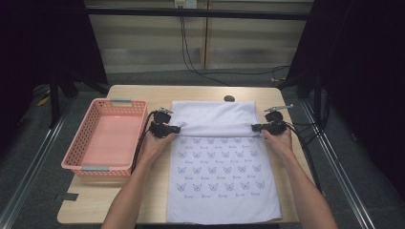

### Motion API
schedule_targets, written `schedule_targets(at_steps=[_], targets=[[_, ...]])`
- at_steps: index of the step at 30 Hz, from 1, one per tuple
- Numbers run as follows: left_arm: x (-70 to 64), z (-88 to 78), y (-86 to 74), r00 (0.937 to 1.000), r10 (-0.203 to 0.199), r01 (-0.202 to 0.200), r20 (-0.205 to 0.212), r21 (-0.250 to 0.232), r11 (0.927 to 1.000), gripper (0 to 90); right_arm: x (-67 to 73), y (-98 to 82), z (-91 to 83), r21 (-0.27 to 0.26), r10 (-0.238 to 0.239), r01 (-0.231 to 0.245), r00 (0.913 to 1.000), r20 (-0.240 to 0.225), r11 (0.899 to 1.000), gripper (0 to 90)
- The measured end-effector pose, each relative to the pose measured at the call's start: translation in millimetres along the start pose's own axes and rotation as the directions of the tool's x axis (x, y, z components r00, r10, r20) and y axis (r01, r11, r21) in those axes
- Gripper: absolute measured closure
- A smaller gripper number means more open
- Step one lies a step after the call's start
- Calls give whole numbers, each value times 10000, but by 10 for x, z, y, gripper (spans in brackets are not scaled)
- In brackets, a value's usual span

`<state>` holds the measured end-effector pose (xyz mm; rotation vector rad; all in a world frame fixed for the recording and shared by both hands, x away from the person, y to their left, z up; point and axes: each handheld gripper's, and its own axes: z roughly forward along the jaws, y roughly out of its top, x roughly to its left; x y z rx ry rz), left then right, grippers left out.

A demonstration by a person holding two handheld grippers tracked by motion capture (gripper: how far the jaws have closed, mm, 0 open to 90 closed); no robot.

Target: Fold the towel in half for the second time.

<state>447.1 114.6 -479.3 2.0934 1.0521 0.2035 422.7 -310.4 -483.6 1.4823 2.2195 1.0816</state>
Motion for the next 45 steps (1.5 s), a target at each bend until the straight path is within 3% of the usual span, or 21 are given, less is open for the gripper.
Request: schedule_targets(at_steps=[4,9,13,15,18,22,26,28,31,37,41,45], targets=[[-79,-302,144,9987,-47,99,509,-1020,9947,852,-23,166,-295,-873,-104,90,9998,-145,9961,868],[-183,-685,278,9924,165,87,1217,-2037,9790,851,-43,299,-682,-1852,102,-185,9989,-460,9825,868],[-355,-915,351,9917,722,-489,1068,-2064,9772,852,32,337,-935,-2479,-80,-95,9976,-694,9687,868],[-412,-1050,349,9871,971,-637,1276,-2441,9677,852,57,330,-1086,-2880,-119,-124,9965,-826,9575,868],[-491,-1236,331,9830,1132,-675,1447,-2888,9550,852,137,292,-1297,-3154,-365,35,9944,-988,9490,868],[-618,-1444,319,9788,1427,-923,1468,-3058,9476,852,284,241,-1559,-3371,-790,377,9908,-1097,9407,868],[-732,-1669,302,9720,1738,-1126,1580,-3359,9351,852,416,196,-1823,-3578,-1175,693,9864,-1146,9312,868],[-787,-1750,252,9695,1976,-1386,1447,-3414,9297,851,493,163,-1938,-3703,-1415,870,9823,-1226,9248,868],[-830,-1765,71,9664,2054,-1457,1543,-3289,9330,848,613,14,-1994,-3445,-1811,1290,9757,-1233,9299,868],[-895,-1602,-508,9589,1704,-1037,2268,-2792,9546,845,722,-489,-1920,-2819,-1957,1453,9676,-1596,9484,866],[-935,-1455,-869,9570,1539,-1018,2459,-2122,9719,828,776,-808,-1833,-2248,-1884,1454,9648,-1835,9635,859],[-919,-1223,-1165,9568,1090,-817,2697,-1105,9905,824,805,-1159,-1611,-1105,-1676,1456,9593,-2271,9832,849]])
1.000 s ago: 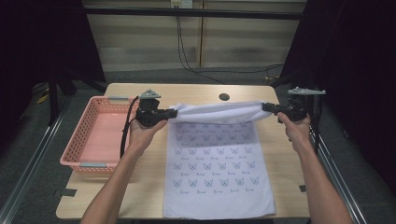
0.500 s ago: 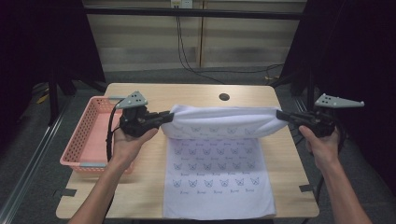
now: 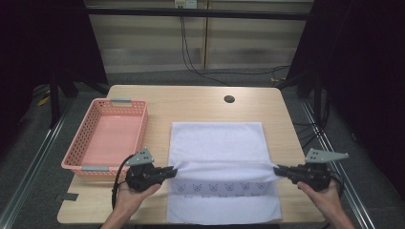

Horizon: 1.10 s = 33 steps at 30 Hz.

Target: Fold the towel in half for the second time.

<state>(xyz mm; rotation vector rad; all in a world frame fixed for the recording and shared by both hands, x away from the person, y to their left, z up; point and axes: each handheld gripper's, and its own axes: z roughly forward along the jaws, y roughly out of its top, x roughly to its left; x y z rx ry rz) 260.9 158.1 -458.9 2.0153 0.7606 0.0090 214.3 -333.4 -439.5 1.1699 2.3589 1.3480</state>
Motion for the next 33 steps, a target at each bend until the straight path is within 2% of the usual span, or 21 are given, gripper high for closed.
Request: schedule_targets(at_steps=[2,5,7,8,11,12,13,15,16,18,19,20,21,22,24,26,28,30,33], targets=[[-27,86,-76,9999,89,-93,89,508,9987,825,2,-154,79,468,155,-150,9998,-101,9988,844],[-64,137,-144,9996,149,-171,220,1035,9945,817,39,-265,104,1042,81,-57,9997,-228,9945,816],[-104,130,-183,9988,-14,-48,485,1288,9917,802,80,-319,88,1236,140,-94,9993,-360,9923,808],[-123,117,-204,9983,152,-233,564,1453,9891,802,97,-344,79,1398,16,46,9990,-438,9902,814],[-141,61,-273,9969,91,-217,776,1622,9865,794,148,-391,45,1603,-63,135,9990,-454,9870,786],[-140,41,-290,9964,157,-304,836,1776,9836,791,169,-395,25,1647,-159,237,9987,-482,9861,769],[-146,22,-308,9967,113,-258,804,1821,9829,786,190,-397,-3,1604,-194,282,9982,-561,9867,746],[-154,-15,-341,9948,-162,-35,1008,1916,9815,753,230,-404,-57,1626,-215,336,9969,-756,9861,704],[-170,-34,-351,9947,-152,-45,1015,1914,9815,727,255,-414,-75,1713,-187,333,9961,-860,9847,681],[-210,-88,-361,9917,-153,-78,1273,1787,9839,723,299,-442,-98,1757,-141,311,9952,-970,9840,661],[-226,-118,-364,9915,-180,-35,1291,1643,9864,720,327,-451,-102,1895,-226,416,9946,-1014,9810,647],[-229,-149,-367,9881,-251,36,1519,1400,9901,705,346,-456,-109,1880,-312,467,9959,-848,9810,628],[-220,-175,-362,9879,-190,-4,1537,1252,9921,689,350,-456,-123,1781,-211,372,9956,-912,9833,618],[-211,-191,-348,9913,-131,-21,1309,1151,9934,675,346,-449,-133,1635,-207,343,9962,-843,9859,610],[-152,-196,-291,9934,-137,29,1136,948,9955,663,304,-413,-138,1278,-85,150,9986,-514,9917,595],[-79,-173,-200,9963,7,-65,855,680,9977,654,251,-359,-110,1143,-128,147,9998,-181,9933,587],[21,-96,-106,9986,-58,30,521,529,9986,654,183,-300,-53,1078,-52,54,10000,-24,9942,578],[120,27,-16,9997,-186,173,181,706,9974,657,117,-237,44,1138,-66,67,10000,-11,9935,576],[221,210,89,9998,-177,172,57,669,9976,659,22,-146,235,1353,-193,176,9997,118,9907,563]])
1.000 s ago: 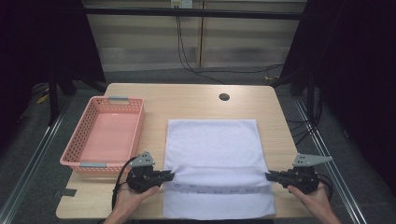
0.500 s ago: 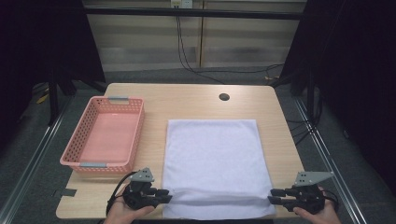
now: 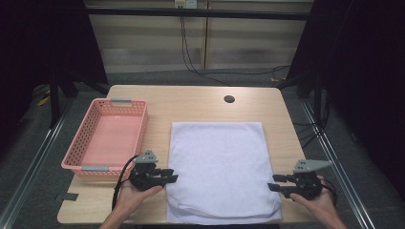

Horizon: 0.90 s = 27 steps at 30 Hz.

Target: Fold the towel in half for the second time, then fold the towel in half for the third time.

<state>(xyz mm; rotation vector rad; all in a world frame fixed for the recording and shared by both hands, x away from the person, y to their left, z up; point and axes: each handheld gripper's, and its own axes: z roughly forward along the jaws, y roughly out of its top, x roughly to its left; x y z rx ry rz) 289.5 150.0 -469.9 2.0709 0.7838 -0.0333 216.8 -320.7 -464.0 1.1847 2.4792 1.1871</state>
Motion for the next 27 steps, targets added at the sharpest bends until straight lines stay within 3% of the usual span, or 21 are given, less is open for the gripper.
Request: schedule_targets(at_steps=[2,4,7,9,11,12,14,17,23,27], targets=[[58,90,66,9996,266,-265,25,-74,9996,656,-52,70,128,112,0,0,10000,53,9999,557],[132,175,103,9999,-47,47,-99,-19,10000,655,-101,131,249,168,14,-16,9999,102,9999,553],[235,287,122,9991,26,-7,-424,450,9990,645,-180,205,405,312,43,-51,9997,256,9995,540],[308,359,126,9986,-264,291,-457,600,9978,641,-239,250,509,462,-71,50,9990,452,9989,533],[323,413,140,9971,-130,182,-744,692,9974,641,-302,295,612,575,-1,-43,9970,768,9983,528],[331,437,143,9980,-191,233,-597,709,9972,640,-327,318,658,588,50,-99,9965,830,9982,525],[334,481,129,9975,154,-96,-688,840,9964,640,-358,363,738,610,-97,33,9946,1036,9981,522],[354,486,130,9981,-85,131,-608,750,9971,646,-363,401,778,772,-186,91,9923,1221,9970,523],[246,504,125,9939,549,-455,-957,972,9942,610,-240,339,733,1086,-543,367,9850,1639,9934,607],[147,512,108,9858,1095,-944,-1273,1194,9884,752,-167,228,626,1050,-573,423,9878,1448,9936,755]])
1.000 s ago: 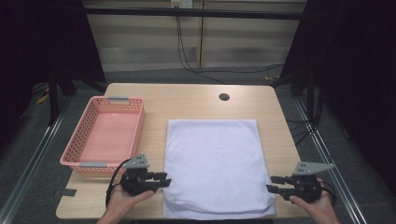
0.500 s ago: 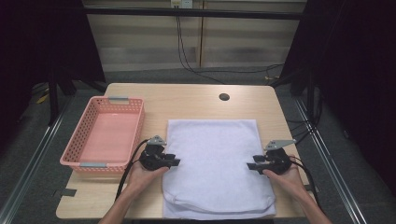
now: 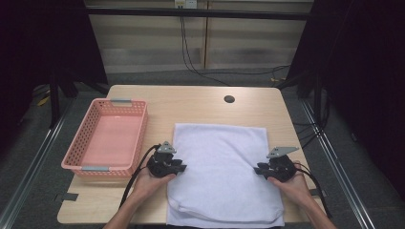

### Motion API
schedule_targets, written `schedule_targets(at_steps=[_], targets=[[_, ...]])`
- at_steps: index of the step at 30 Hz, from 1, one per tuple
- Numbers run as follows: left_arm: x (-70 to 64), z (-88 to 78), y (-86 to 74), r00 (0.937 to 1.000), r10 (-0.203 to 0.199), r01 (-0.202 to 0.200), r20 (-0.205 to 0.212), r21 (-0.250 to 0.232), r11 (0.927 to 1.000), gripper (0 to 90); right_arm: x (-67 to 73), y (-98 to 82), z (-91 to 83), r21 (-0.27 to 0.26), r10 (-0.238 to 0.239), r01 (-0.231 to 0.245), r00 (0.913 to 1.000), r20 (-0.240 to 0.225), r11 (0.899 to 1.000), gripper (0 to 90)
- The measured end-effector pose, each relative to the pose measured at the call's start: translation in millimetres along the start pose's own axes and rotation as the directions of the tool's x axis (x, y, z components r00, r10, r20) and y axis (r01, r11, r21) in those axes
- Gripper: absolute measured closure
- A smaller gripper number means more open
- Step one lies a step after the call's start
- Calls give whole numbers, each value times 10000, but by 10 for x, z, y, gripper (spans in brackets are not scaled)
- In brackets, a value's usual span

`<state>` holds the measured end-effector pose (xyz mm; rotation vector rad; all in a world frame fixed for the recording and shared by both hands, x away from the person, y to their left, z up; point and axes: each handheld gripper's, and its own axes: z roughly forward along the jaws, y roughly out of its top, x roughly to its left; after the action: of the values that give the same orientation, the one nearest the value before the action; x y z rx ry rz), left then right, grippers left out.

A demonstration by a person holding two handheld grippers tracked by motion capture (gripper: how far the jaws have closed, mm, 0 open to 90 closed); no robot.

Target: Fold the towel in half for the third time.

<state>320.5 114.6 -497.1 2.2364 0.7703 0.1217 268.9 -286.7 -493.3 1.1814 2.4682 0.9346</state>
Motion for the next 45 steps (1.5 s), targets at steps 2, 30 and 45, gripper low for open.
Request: schedule_targets(at_steps=[2,30,45], targets=[[-44,-19,-5,10000,67,-68,37,211,9998,783,30,-47,-44,36,102,-101,9999,-99,9999,782],[-336,-293,-157,9956,15,-11,936,-48,10000,665,348,-324,-425,-67,-261,257,9961,-840,9996,625],[322,35,194,9948,-968,945,-322,-658,9933,637,-638,255,-37,-500,1074,-1037,9910,792,9934,499]])
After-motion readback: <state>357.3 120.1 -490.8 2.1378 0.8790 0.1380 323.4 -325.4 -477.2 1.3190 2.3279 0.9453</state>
